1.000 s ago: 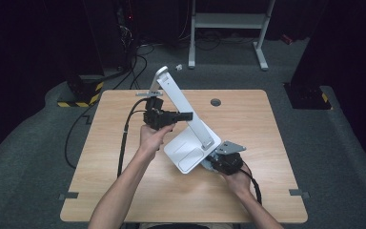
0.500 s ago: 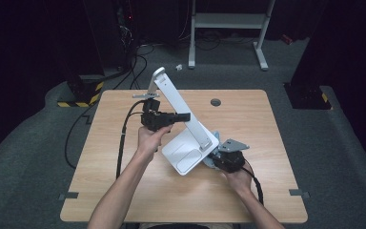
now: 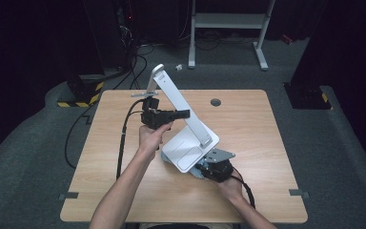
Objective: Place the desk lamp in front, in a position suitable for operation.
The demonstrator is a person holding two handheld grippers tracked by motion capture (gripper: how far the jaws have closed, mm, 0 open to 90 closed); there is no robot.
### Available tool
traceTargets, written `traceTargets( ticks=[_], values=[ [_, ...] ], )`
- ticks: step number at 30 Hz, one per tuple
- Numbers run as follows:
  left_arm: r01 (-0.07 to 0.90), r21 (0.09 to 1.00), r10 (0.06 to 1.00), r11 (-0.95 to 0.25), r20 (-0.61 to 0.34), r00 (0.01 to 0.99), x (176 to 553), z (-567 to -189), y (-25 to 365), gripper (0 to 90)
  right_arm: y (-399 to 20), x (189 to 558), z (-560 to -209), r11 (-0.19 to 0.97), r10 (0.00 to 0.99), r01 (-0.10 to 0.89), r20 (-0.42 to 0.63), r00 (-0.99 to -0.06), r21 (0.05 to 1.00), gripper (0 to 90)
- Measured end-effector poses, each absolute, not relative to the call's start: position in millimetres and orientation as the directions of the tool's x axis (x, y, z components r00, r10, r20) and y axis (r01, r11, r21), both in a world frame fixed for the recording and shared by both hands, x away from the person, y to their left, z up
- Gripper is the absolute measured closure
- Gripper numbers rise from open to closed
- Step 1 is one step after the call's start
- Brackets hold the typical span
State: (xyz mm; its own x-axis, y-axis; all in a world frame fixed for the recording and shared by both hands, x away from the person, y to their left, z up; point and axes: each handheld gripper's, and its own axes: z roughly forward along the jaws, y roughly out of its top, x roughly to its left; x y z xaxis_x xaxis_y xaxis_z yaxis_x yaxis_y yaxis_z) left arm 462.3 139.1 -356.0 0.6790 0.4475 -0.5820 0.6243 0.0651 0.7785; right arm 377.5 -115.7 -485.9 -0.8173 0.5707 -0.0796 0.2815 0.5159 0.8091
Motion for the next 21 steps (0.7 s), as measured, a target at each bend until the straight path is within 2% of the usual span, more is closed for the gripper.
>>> traceTargets(
  ticks=[10, 21],
  values=[
    [0.621, 0.78, 0.463, 0.072, -0.578, 0.672, 464, -356, 143, 76.7, -114, 369, -488, 0.54, 0.523, 0.251, -0.087, -0.848, 0.803, 67.8],
    [0.619, 0.783, 0.493, 0.059, -0.562, 0.664, 465, -357, 148, 76.6, -137, 371, -486, 0.527, 0.558, 0.272, -0.086, -0.825, 0.805, 67.7]
  ],
)
